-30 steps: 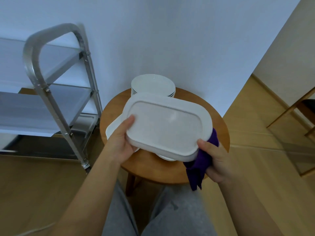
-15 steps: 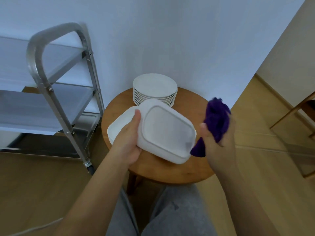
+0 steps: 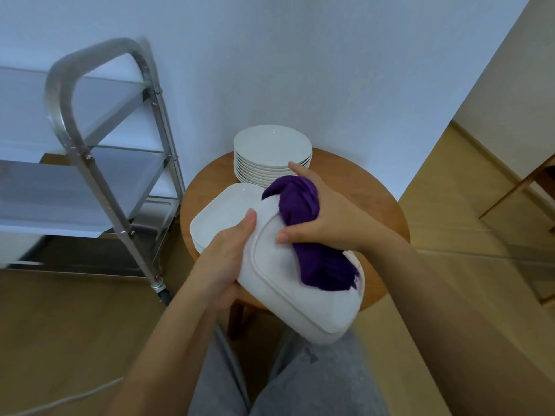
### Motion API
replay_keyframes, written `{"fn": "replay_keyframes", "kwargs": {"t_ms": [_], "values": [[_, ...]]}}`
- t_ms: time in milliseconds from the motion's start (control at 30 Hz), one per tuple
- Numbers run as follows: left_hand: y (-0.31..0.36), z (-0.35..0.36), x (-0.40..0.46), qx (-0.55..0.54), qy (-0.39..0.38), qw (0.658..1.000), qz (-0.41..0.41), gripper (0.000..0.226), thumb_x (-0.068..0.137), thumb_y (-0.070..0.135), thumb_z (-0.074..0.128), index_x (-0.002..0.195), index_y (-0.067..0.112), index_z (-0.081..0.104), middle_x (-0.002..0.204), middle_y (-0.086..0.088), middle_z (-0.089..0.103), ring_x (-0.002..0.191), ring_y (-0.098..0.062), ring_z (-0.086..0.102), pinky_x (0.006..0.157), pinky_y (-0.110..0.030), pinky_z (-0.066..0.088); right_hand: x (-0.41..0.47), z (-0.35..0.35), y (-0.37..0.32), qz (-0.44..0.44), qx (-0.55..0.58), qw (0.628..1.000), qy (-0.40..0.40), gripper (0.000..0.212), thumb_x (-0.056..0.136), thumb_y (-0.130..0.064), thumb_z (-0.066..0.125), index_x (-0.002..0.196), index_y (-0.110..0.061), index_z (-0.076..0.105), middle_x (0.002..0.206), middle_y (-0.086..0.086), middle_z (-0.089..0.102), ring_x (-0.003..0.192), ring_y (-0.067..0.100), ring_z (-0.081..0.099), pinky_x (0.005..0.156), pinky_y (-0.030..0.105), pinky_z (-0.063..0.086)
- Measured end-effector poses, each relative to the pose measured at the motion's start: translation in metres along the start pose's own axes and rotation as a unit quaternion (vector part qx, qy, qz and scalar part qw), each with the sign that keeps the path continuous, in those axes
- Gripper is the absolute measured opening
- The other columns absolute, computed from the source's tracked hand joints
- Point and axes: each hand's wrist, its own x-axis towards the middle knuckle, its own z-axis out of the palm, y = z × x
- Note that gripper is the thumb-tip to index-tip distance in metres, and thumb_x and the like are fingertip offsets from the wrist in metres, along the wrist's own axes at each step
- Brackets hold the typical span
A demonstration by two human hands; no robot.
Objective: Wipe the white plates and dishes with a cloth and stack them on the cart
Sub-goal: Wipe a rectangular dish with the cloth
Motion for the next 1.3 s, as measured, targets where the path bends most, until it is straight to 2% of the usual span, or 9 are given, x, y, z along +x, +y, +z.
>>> {"fn": "replay_keyframes", "kwargs": {"t_ms": [167, 333, 467, 567, 700, 833, 1033, 1167, 1300], "values": [[0.004, -0.003, -0.002, -0.066, 0.005, 0.998, 0.000, 0.048, 0.072, 0.047, 0.054, 0.114, 0.025, 0.058, 0.111, -0.012, 0.068, 0.100, -0.032, 0.065, 0.085, -0.048, 0.052, -0.011, 0.001, 0.014, 0.018, 0.047, 0.997, 0.055, 0.076, 0.041, -0.066, 0.078, 0.108, -0.055, 0.044, 0.106, -0.029, 0.056, 0.097, -0.005, 0.057, 0.083, 0.022, 0.050], [0.010, -0.010, -0.002, -0.138, 0.051, 0.988, 0.034, 0.064, 0.066, 0.045, 0.059, 0.123, 0.016, 0.056, 0.108, -0.012, 0.070, 0.099, -0.030, 0.066, 0.077, -0.042, 0.054, -0.030, -0.004, 0.028, 0.051, 0.108, 0.991, 0.061, 0.073, 0.042, -0.059, 0.081, 0.107, -0.044, 0.052, 0.104, -0.018, 0.064, 0.094, 0.003, 0.063, 0.079, 0.027, 0.054], [0.012, -0.008, 0.000, -0.172, 0.071, 0.981, 0.052, 0.044, 0.078, 0.042, 0.055, 0.111, 0.014, 0.065, 0.103, -0.011, 0.071, 0.096, -0.028, 0.068, 0.079, -0.043, 0.055, -0.043, 0.007, 0.033, 0.063, 0.167, 0.968, 0.177, 0.073, 0.042, -0.057, 0.081, 0.107, -0.046, 0.050, 0.098, -0.026, 0.062, 0.088, -0.003, 0.062, 0.063, 0.015, 0.053], [0.015, -0.004, 0.002, -0.229, 0.105, 0.964, 0.084, 0.038, 0.089, 0.045, 0.046, 0.105, 0.019, 0.068, 0.105, -0.008, 0.071, 0.098, -0.026, 0.067, 0.084, -0.046, 0.053, -0.048, 0.023, 0.036, 0.101, 0.327, 0.900, 0.271, 0.079, 0.048, -0.044, 0.085, 0.119, -0.031, 0.052, 0.106, -0.006, 0.065, 0.087, 0.013, 0.067, 0.061, 0.023, 0.054], [0.008, 0.024, 0.001, -0.217, 0.199, 0.950, 0.108, 0.036, 0.083, 0.055, 0.050, 0.107, 0.032, 0.061, 0.093, 0.002, 0.074, 0.086, -0.021, 0.071, 0.075, -0.043, 0.058, -0.035, 0.061, 0.030, 0.125, 0.548, 0.733, 0.383, 0.057, 0.063, -0.030, 0.081, 0.114, -0.025, 0.056, 0.096, 0.002, 0.069, 0.080, 0.020, 0.069, 0.059, 0.030, 0.054], [-0.003, 0.040, -0.010, -0.207, 0.168, 0.956, 0.124, 0.072, 0.062, 0.059, 0.055, 0.128, 0.031, 0.049, 0.105, 0.000, 0.071, 0.090, -0.018, 0.070, 0.072, -0.038, 0.059, -0.026, 0.072, 0.024, 0.139, 0.622, 0.653, 0.410, 0.043, 0.074, -0.026, 0.076, 0.113, -0.018, 0.059, 0.092, 0.004, 0.071, 0.080, 0.019, 0.070, 0.062, 0.033, 0.056], [0.009, -0.005, -0.014, -0.182, -0.008, 0.983, -0.004, 0.062, 0.073, 0.049, 0.053, 0.126, 0.017, 0.055, 0.112, -0.009, 0.069, 0.099, -0.028, 0.067, 0.073, -0.043, 0.059, -0.035, 0.017, 0.033, 0.145, 0.526, 0.753, 0.369, 0.048, 0.069, -0.020, 0.080, 0.113, -0.017, 0.059, 0.096, 0.008, 0.070, 0.076, 0.021, 0.069, 0.059, 0.032, 0.055], [0.004, 0.017, -0.001, -0.209, 0.077, 0.972, -0.070, 0.066, 0.063, 0.042, 0.063, 0.126, 0.033, 0.049, 0.111, -0.007, 0.069, 0.098, -0.032, 0.067, 0.078, -0.050, 0.055, -0.030, 0.011, 0.025, 0.086, 0.389, 0.825, 0.400, 0.043, 0.078, -0.020, 0.072, 0.118, -0.021, 0.057, 0.099, 0.000, 0.068, 0.080, 0.011, 0.067, 0.056, 0.015, 0.051], [-0.008, 0.037, 0.006, -0.249, 0.141, 0.957, -0.032, 0.040, 0.083, 0.046, 0.057, 0.120, 0.032, 0.052, 0.106, -0.004, 0.071, 0.093, -0.026, 0.069, 0.079, -0.046, 0.056, -0.025, 0.034, 0.019, 0.055, 0.255, 0.885, 0.386, 0.065, 0.084, -0.021, 0.066, 0.140, -0.028, 0.035, 0.115, -0.011, 0.054, 0.096, -0.010, 0.054, 0.067, 0.005, 0.046]]}}
